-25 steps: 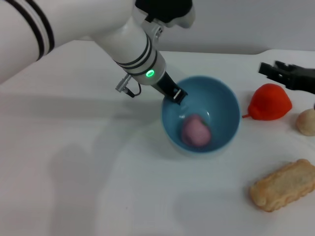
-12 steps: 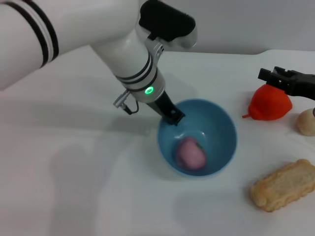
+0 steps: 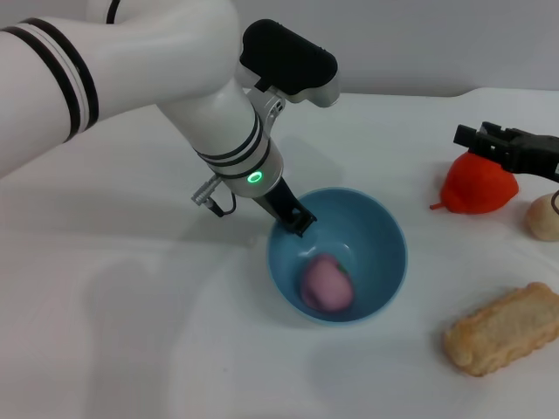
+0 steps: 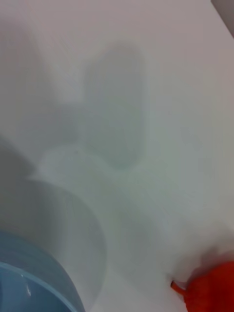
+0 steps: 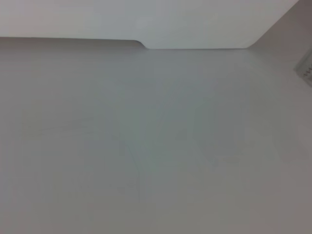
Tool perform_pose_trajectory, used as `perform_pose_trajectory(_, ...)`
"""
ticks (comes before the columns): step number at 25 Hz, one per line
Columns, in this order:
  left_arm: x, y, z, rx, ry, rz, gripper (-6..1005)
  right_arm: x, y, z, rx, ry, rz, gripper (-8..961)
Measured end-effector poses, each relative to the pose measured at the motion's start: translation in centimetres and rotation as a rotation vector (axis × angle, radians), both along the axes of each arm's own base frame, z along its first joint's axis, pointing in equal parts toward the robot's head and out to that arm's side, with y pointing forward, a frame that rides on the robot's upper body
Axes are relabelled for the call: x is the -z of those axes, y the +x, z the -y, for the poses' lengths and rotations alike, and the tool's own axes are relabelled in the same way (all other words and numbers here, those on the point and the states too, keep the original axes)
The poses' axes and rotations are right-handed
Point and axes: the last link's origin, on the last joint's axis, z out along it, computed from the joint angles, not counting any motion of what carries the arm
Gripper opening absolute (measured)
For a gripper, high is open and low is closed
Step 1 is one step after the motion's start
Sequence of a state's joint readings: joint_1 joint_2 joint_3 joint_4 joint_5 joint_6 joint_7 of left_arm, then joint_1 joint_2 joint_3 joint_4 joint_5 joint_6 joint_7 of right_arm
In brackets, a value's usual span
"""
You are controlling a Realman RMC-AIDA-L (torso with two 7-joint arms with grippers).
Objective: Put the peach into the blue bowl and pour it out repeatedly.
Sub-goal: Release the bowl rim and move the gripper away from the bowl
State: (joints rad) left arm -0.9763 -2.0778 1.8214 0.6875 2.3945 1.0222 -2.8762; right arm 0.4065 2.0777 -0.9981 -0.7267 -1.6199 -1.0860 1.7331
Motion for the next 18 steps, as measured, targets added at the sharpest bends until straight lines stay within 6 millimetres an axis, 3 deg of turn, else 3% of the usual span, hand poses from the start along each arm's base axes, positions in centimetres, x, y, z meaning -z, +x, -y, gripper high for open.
perform_pose_trajectory(4,0.0,0.0,-0.2,0.012,0.008,0.0,18,-0.1,0.0,0.0,-0.001,0.003,0.0,575)
perform_pose_trajectory(15,-0.4,1.0,-0.8,0.051,0.044,0.036,206,-0.2,0.3,0.0,-0.012,0.016,0.02,575)
perform_pose_trajectory(18,-1.2,2.0,-1.6,0.11,0.073,0.042,330,-0.3,0.6,-0.2,-0.002,0.03,0.037,575)
